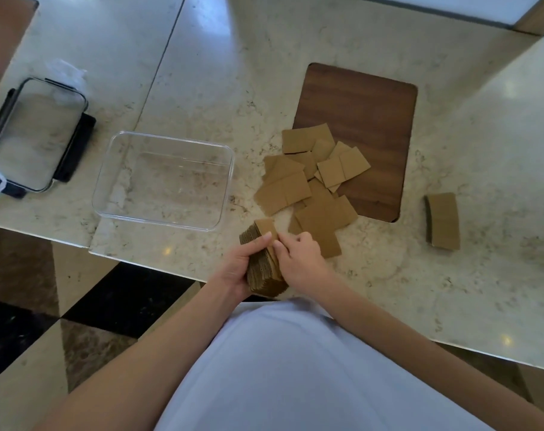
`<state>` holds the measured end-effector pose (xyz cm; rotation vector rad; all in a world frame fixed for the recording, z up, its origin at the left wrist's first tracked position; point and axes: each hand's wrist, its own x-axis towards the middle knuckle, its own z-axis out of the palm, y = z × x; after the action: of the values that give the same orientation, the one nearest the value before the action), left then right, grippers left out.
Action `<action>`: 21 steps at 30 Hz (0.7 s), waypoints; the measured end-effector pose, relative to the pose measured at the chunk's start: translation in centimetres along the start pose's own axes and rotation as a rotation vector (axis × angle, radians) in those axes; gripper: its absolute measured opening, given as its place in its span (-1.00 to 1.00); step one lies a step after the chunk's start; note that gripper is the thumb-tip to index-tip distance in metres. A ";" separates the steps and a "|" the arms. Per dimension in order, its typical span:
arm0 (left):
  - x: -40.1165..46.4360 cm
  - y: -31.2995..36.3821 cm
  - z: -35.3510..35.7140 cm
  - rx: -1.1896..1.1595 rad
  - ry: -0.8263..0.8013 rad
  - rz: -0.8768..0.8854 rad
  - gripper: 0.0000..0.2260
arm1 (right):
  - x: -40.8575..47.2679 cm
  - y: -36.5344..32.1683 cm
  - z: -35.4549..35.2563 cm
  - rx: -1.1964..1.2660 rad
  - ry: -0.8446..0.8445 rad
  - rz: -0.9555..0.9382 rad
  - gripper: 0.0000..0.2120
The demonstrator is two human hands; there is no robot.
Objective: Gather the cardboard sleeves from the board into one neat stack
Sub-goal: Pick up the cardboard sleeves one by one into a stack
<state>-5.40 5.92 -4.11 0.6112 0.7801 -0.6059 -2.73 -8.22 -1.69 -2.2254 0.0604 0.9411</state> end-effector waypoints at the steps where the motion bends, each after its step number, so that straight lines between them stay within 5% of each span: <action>1: -0.1 -0.1 0.1 0.016 0.001 -0.011 -0.78 | -0.2 0.3 0.3 -0.122 0.017 -0.027 -0.61; 6: 0.4 -0.1 0.4 -0.099 -0.097 0.063 -0.50 | 0.2 1.8 -2.1 -0.074 0.128 -0.051 -0.57; 10: 0.6 0.1 1.3 -0.175 -0.221 0.040 -0.66 | 1.6 3.7 -4.2 -0.156 0.453 0.073 -0.44; 16: 0.4 0.1 0.9 -0.149 -0.202 0.069 -0.75 | 2.7 5.5 -4.2 -0.262 0.405 0.179 -0.42; 21: 0.5 0.2 0.9 -0.110 -0.167 0.073 -0.71 | 2.8 5.7 -4.6 -0.099 0.351 0.099 -0.73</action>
<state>-4.59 5.26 -4.00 0.4797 0.6278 -0.5362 0.44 -14.76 -4.67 -2.4769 0.2921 0.6045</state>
